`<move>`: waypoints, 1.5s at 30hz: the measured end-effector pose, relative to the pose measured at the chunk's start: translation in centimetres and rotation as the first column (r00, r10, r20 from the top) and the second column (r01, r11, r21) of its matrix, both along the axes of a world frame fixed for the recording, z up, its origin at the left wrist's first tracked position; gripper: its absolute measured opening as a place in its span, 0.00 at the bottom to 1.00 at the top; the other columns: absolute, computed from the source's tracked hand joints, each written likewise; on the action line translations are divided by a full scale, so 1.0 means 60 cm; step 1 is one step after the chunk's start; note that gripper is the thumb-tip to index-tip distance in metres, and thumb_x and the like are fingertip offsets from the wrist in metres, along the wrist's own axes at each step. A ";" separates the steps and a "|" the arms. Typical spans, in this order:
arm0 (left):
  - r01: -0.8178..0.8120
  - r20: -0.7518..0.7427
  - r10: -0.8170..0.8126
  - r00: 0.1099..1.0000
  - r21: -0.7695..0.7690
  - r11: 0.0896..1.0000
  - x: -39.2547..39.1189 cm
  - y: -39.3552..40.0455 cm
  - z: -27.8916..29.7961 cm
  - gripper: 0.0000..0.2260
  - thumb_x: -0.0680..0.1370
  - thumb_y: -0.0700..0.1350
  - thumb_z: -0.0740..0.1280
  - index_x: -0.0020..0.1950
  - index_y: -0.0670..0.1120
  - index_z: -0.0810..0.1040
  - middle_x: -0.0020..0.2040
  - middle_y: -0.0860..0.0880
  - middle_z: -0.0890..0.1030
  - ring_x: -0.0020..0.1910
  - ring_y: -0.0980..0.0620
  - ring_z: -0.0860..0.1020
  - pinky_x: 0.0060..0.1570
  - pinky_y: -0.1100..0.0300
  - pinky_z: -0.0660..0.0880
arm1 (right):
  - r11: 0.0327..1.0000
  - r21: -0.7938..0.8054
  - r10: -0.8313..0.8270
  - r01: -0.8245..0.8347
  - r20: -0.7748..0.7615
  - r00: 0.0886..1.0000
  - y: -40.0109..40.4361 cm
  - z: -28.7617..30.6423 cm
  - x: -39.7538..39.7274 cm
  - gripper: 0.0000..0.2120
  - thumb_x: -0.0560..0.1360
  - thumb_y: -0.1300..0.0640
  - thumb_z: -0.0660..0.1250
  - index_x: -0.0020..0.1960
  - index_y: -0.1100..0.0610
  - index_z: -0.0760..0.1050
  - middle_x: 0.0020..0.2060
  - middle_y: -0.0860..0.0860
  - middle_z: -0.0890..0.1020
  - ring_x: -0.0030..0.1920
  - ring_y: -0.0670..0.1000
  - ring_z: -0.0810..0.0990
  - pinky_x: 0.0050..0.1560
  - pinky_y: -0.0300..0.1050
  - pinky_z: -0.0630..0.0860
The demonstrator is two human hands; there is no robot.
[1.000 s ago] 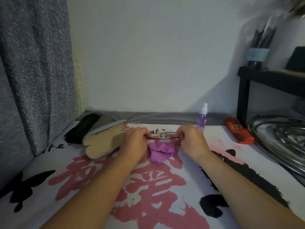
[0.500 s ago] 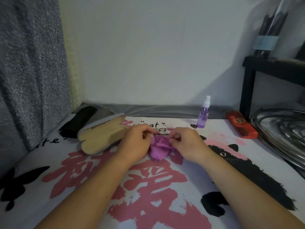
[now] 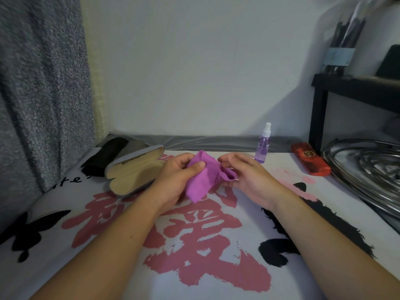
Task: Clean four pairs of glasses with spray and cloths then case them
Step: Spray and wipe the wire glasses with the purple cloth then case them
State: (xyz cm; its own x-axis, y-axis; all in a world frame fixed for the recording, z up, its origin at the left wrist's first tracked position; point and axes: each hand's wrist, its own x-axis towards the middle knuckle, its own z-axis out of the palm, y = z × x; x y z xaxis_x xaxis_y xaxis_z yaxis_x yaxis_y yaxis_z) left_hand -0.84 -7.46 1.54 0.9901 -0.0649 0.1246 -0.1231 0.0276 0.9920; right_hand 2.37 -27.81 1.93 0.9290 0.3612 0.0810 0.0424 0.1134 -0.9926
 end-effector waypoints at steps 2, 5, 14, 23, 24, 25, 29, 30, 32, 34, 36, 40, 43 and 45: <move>-0.030 0.016 0.029 0.999 0.056 0.998 0.002 0.001 0.000 0.03 0.77 0.48 0.72 0.48 0.50 0.85 0.47 0.48 0.85 0.47 0.47 0.83 0.40 0.55 0.79 | 0.999 -0.004 0.035 -0.035 -0.014 0.999 0.001 -0.001 -0.003 0.25 0.77 0.41 0.65 0.63 0.59 0.77 0.52 0.59 0.82 0.53 0.57 0.81 0.62 0.58 0.76; -0.035 0.083 0.027 0.996 0.095 0.995 0.004 -0.001 -0.003 0.07 0.77 0.49 0.73 0.48 0.45 0.85 0.48 0.37 0.83 0.44 0.43 0.81 0.45 0.47 0.77 | 0.983 -0.080 0.171 -0.167 0.051 0.984 0.004 -0.002 -0.012 0.31 0.74 0.38 0.69 0.70 0.56 0.72 0.60 0.68 0.79 0.56 0.70 0.79 0.60 0.71 0.71; 0.167 0.050 -0.173 0.984 0.102 0.981 -0.014 -0.002 0.006 0.10 0.81 0.44 0.66 0.56 0.42 0.85 0.53 0.36 0.85 0.58 0.34 0.82 0.65 0.39 0.74 | 0.946 -0.302 0.185 -0.121 0.192 0.964 0.013 0.005 -0.032 0.28 0.71 0.43 0.74 0.69 0.44 0.72 0.54 0.53 0.81 0.55 0.52 0.82 0.59 0.53 0.79; 0.106 0.170 -0.132 0.977 0.154 0.982 -0.043 0.013 0.147 0.06 0.77 0.36 0.71 0.45 0.45 0.85 0.42 0.46 0.84 0.42 0.50 0.80 0.45 0.60 0.78 | 0.961 -0.271 0.059 0.049 0.377 0.924 0.018 0.104 -0.048 0.17 0.65 0.66 0.62 0.51 0.57 0.81 0.44 0.57 0.85 0.44 0.51 0.82 0.47 0.48 0.76; 0.099 0.183 -0.129 0.975 0.162 0.982 -0.047 0.020 0.168 0.06 0.77 0.35 0.71 0.44 0.45 0.84 0.40 0.46 0.84 0.40 0.53 0.80 0.42 0.63 0.78 | 0.956 -0.291 0.080 0.037 0.380 0.922 0.014 0.121 -0.051 0.17 0.65 0.66 0.62 0.50 0.58 0.81 0.44 0.59 0.85 0.43 0.53 0.82 0.47 0.51 0.75; 0.093 0.191 -0.127 0.973 0.177 0.980 -0.050 0.028 0.187 0.06 0.76 0.35 0.71 0.43 0.45 0.83 0.38 0.47 0.83 0.38 0.54 0.80 0.39 0.65 0.77 | 0.948 -0.319 0.107 0.021 0.376 0.920 0.010 0.136 -0.054 0.16 0.66 0.67 0.62 0.50 0.58 0.82 0.44 0.61 0.85 0.42 0.57 0.82 0.47 0.53 0.76; 0.144 0.093 -0.163 0.982 0.184 0.972 -0.062 0.066 0.221 0.04 0.71 0.40 0.73 0.43 0.44 0.81 0.37 0.48 0.82 0.35 0.55 0.79 0.35 0.64 0.78 | 0.928 -0.372 0.175 -0.032 0.356 0.918 0.002 0.167 -0.069 0.13 0.76 0.74 0.63 0.48 0.60 0.81 0.39 0.58 0.85 0.36 0.52 0.82 0.42 0.51 0.78; 0.164 0.047 -0.176 0.983 0.184 0.969 -0.067 0.075 0.220 0.05 0.69 0.41 0.73 0.44 0.43 0.81 0.37 0.47 0.82 0.35 0.54 0.79 0.34 0.64 0.78 | 0.938 -0.343 0.159 -0.041 0.323 0.933 0.001 0.167 -0.074 0.10 0.78 0.72 0.64 0.48 0.61 0.81 0.38 0.58 0.83 0.34 0.50 0.81 0.39 0.48 0.77; 0.194 -0.024 -0.193 0.981 0.181 0.964 -0.077 0.090 0.209 0.07 0.69 0.40 0.73 0.45 0.42 0.80 0.37 0.47 0.81 0.35 0.54 0.79 0.32 0.65 0.77 | 0.953 -0.294 0.146 -0.077 0.221 0.964 -0.002 0.161 -0.085 0.07 0.80 0.68 0.65 0.48 0.61 0.81 0.37 0.57 0.82 0.34 0.50 0.80 0.36 0.44 0.76; 0.229 -0.055 -0.222 0.973 0.184 0.956 -0.087 0.099 0.198 0.06 0.69 0.41 0.74 0.44 0.43 0.81 0.37 0.48 0.80 0.35 0.54 0.79 0.32 0.65 0.76 | 0.928 -0.336 0.219 -0.158 0.152 0.964 -0.008 0.154 -0.094 0.04 0.80 0.65 0.67 0.49 0.60 0.81 0.39 0.56 0.83 0.38 0.53 0.81 0.39 0.45 0.79; 0.260 -0.040 -0.258 0.965 0.242 0.935 -0.095 0.097 0.190 0.04 0.69 0.43 0.75 0.42 0.47 0.82 0.38 0.49 0.80 0.37 0.55 0.78 0.35 0.65 0.76 | 0.862 -0.432 0.346 -0.264 0.124 0.930 -0.005 0.150 -0.106 0.08 0.77 0.59 0.71 0.55 0.58 0.79 0.45 0.57 0.84 0.45 0.56 0.82 0.49 0.50 0.77; 0.371 -0.084 -0.363 0.928 0.300 0.879 -0.109 0.073 0.201 0.08 0.70 0.42 0.75 0.47 0.48 0.84 0.44 0.49 0.83 0.43 0.55 0.80 0.45 0.63 0.78 | 0.825 -0.420 0.447 -0.378 0.076 0.891 0.048 0.136 -0.134 0.21 0.76 0.60 0.74 0.67 0.56 0.75 0.59 0.56 0.84 0.60 0.55 0.83 0.64 0.53 0.78; 0.365 -0.183 -0.332 0.925 0.198 0.910 -0.092 0.072 0.197 0.15 0.73 0.43 0.73 0.59 0.46 0.81 0.51 0.46 0.83 0.46 0.51 0.83 0.45 0.59 0.81 | 0.888 -0.373 0.335 -0.268 0.127 0.933 0.073 0.126 -0.146 0.13 0.78 0.62 0.70 0.61 0.66 0.78 0.50 0.55 0.85 0.51 0.51 0.84 0.54 0.46 0.78; 0.308 -0.278 -0.335 0.900 -0.139 0.941 -0.081 0.076 0.163 0.20 0.77 0.50 0.72 0.66 0.45 0.77 0.62 0.44 0.77 0.57 0.44 0.80 0.57 0.51 0.80 | 0.959 -0.161 0.239 -0.234 0.012 0.971 0.065 0.122 -0.140 0.10 0.79 0.63 0.67 0.57 0.68 0.79 0.47 0.57 0.84 0.47 0.54 0.83 0.50 0.46 0.77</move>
State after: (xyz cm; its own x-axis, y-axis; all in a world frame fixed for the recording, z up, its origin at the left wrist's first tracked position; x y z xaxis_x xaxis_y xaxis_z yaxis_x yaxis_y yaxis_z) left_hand -5.70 -2.87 11.33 0.9097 -0.3882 -0.1472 0.2031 0.1068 0.9733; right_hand -6.02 -23.94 9.26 0.8135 0.5806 0.0330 0.0641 -0.0330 -0.9974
